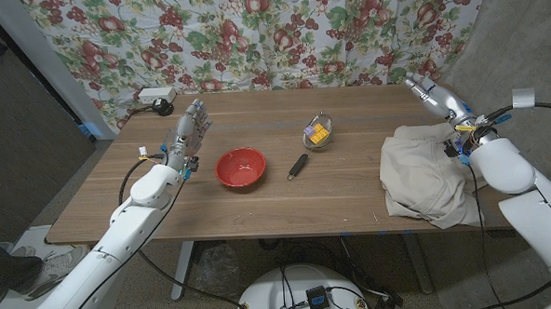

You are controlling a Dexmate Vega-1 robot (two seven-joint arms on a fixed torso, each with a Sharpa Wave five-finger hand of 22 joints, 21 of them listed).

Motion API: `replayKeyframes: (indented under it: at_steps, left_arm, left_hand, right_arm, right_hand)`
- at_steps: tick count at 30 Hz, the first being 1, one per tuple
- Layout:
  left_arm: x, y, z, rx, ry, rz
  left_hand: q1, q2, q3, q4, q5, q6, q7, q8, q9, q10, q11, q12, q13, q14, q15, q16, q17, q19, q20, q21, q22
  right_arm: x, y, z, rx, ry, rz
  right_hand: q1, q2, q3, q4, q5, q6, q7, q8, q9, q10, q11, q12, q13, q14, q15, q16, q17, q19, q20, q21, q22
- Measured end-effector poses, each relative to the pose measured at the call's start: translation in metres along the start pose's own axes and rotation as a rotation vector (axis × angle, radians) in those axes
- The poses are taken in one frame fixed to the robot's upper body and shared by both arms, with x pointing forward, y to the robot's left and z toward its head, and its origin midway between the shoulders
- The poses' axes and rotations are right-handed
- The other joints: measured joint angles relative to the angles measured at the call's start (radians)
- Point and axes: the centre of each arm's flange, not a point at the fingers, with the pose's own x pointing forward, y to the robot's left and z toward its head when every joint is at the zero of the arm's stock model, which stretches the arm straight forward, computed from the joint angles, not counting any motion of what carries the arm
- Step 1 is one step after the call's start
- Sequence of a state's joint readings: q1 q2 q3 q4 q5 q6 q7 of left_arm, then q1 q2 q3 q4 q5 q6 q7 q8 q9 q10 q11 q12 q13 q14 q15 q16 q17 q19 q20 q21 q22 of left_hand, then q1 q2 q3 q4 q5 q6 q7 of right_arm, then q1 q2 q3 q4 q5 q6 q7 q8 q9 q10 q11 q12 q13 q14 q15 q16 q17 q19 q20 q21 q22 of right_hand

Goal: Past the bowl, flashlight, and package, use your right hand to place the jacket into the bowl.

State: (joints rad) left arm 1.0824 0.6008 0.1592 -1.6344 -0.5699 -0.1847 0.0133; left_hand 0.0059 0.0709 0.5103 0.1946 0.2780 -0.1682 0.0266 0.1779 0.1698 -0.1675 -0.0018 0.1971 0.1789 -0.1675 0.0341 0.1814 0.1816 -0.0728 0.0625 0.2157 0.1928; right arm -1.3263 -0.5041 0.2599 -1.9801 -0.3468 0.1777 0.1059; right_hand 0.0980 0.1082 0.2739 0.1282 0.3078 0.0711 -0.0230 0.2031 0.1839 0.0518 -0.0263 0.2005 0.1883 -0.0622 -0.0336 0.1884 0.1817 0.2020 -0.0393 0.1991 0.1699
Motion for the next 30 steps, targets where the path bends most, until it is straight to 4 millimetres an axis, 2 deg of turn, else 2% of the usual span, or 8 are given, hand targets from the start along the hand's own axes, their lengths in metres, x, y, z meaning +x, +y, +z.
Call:
replayKeyframes:
  at_steps: [12, 21, 30]
  left_arm:
    - [-0.0002, 0.0009, 0.0014, 0.006, 0.000, -0.002]
    - [-0.0005, 0.0003, 0.0021, 0.007, 0.000, -0.004]
    - [-0.0004, 0.0000, 0.0023, 0.009, -0.001, -0.005]
  left_hand:
    - [0.000, 0.000, 0.000, 0.000, 0.000, 0.000, 0.000, 0.000, 0.000, 0.000, 0.000, 0.000, 0.000, 0.000, 0.000, 0.000, 0.000, 0.000, 0.000, 0.000, 0.000]
    - [0.000, 0.000, 0.000, 0.000, 0.000, 0.000, 0.000, 0.004, 0.000, 0.000, 0.000, 0.000, 0.000, 0.000, 0.000, 0.000, 0.000, 0.000, 0.000, 0.006, 0.000]
    - [0.000, 0.000, 0.000, 0.000, 0.000, 0.000, 0.000, 0.004, 0.000, 0.000, 0.000, 0.000, 0.000, 0.000, 0.000, 0.004, 0.000, 0.005, 0.005, 0.009, 0.000]
  right_arm:
    - [-0.0027, -0.0002, 0.0040, -0.113, 0.014, 0.019]
    - [-0.0046, -0.0010, 0.0057, -0.183, 0.024, 0.026]
    - [-0.0074, -0.0011, 0.0047, -0.245, 0.043, 0.035]
  right_hand:
    - [0.000, 0.000, 0.000, 0.000, 0.000, -0.004, -0.004, -0.004, 0.005, 0.000, 0.000, -0.005, 0.000, 0.000, 0.000, 0.000, 0.000, 0.000, 0.000, 0.000, 0.000]
    - [0.000, 0.000, 0.003, -0.003, 0.000, -0.007, -0.022, -0.004, 0.005, 0.000, 0.000, -0.005, 0.000, 0.000, 0.000, 0.000, 0.000, 0.000, 0.000, 0.000, 0.000]
    - [0.013, 0.003, 0.003, -0.003, 0.000, -0.012, -0.027, -0.008, 0.005, -0.006, -0.006, -0.009, 0.000, 0.000, 0.000, 0.000, 0.000, 0.000, 0.000, 0.000, 0.000]
